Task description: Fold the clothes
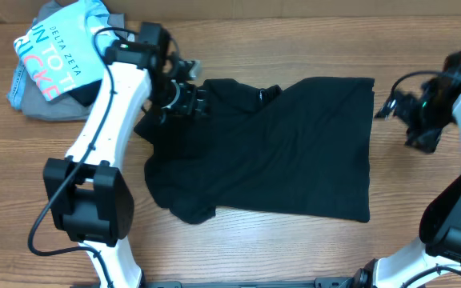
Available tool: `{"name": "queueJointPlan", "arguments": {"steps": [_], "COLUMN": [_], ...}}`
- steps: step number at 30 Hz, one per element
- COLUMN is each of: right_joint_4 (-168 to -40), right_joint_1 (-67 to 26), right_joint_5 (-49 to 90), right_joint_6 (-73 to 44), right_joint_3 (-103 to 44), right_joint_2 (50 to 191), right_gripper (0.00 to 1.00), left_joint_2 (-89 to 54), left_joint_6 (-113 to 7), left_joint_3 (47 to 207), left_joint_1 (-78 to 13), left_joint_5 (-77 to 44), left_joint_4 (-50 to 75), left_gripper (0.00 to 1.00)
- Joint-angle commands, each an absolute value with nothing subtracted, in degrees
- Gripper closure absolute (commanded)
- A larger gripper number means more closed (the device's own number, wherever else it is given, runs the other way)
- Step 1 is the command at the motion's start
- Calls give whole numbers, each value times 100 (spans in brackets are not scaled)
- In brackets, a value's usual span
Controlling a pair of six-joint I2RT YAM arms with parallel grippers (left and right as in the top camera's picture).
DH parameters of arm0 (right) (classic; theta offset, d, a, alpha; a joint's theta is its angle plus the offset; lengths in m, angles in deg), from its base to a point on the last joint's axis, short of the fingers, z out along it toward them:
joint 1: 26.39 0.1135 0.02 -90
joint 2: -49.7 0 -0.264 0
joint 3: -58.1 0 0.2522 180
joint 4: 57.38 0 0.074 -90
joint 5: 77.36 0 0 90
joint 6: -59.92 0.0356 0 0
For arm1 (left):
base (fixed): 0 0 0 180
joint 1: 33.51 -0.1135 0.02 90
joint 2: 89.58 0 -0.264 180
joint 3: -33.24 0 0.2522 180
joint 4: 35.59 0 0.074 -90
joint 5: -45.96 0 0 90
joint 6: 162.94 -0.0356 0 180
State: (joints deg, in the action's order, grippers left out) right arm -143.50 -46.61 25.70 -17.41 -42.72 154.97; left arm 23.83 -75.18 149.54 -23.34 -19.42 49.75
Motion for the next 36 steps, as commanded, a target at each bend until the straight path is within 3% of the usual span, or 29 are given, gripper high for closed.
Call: {"name": "queueJointPlan", "arguments": {"steps": [1,10,16,18,21,34,35,36], "right_joint_4": [-14275,-13768,-13032,-12855,-12922,-13901,-13923,-13939], "right_joint_1": [-4751,-4806,-4810,-4817,-4867,-6259,-6327,-6344], "right_joint_5": [2433,2752,2732,2730,2465,983,1027,1042], "right_joint_6": [-1630,-1610,-1250,-1199,-1202,-349,-371,-450], "right_joint_3": [-3365,-1855,-830,-622,-642,-1875,-1875,-1873], "right_joint_2": [15484,15484,15484,15484,15464,14570,14561,14564], "right_gripper": [7,38,41,67,96,95,85,62], "left_joint_2": [2206,2206,2206,2206,2206,2206,2210,2217], "left_joint_6": [-7726,-7787,-7794,-7794,-7813,-7813,-7813,-7811], "left_joint_3": [15138,15293,15293,15293,15293,15293,15291,15291], "left_joint_1": [-2231,-2272,-2272,-2272,-2272,-2235,-2205,-2172], "left_joint_5": [-1474,-1745,-1767,-1767,-1771,-1918,-1918,-1918], "left_joint_4": [4870,4863,4900,4900,4905,4695,4583,4463], "left_gripper": [0,12,9,9,9,10,11,11]}}
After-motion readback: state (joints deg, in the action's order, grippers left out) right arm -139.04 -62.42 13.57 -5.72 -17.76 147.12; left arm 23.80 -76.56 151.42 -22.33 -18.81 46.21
